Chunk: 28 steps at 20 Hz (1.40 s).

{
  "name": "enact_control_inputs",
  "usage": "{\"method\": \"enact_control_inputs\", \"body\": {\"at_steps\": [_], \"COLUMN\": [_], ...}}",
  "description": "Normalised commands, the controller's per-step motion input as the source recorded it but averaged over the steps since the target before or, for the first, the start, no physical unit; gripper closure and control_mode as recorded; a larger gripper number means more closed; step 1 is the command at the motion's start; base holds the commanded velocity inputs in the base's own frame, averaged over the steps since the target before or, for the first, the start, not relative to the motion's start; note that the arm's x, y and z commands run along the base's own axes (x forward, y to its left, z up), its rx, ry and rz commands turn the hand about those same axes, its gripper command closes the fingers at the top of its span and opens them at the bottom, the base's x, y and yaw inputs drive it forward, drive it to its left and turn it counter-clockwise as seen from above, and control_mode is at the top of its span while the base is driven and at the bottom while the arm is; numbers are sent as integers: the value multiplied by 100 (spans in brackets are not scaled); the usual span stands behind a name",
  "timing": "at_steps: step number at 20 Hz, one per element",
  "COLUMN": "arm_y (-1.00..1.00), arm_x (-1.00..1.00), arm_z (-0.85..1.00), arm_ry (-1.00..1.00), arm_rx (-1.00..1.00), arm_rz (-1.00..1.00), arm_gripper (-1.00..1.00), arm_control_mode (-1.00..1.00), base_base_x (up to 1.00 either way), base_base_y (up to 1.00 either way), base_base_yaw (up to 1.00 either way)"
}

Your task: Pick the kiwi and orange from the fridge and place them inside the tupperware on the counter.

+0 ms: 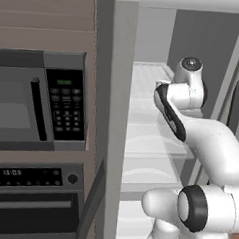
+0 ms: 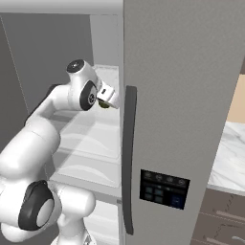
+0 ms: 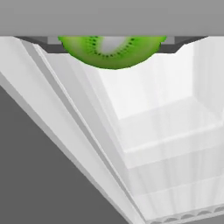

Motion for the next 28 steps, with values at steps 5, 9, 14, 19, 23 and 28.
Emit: {"method": "enact_control_inputs", "body": {"at_steps": [5, 9, 14, 19, 23, 28], "arm_y": [38, 37, 15, 35, 33, 1], "arm_x": [-100, -100, -72, -70, -63, -58], "arm_z": [8, 35, 10, 13, 34, 8], "arm_ry": [-3, 0, 0, 2, 11, 8], "arm_rx": [0, 0, 0, -11, -21, -7], "arm_rz": [6, 43, 67, 53, 12, 0], "arm_gripper": [100, 100, 100, 100, 100, 100], "arm_control_mode": [-100, -100, -100, -100, -100, 100], "base_base_x": [0, 0, 0, 0, 0, -40], "base_base_y": [0, 0, 0, 0, 0, 0], "base_base_yaw": [0, 0, 0, 0, 0, 0]}}
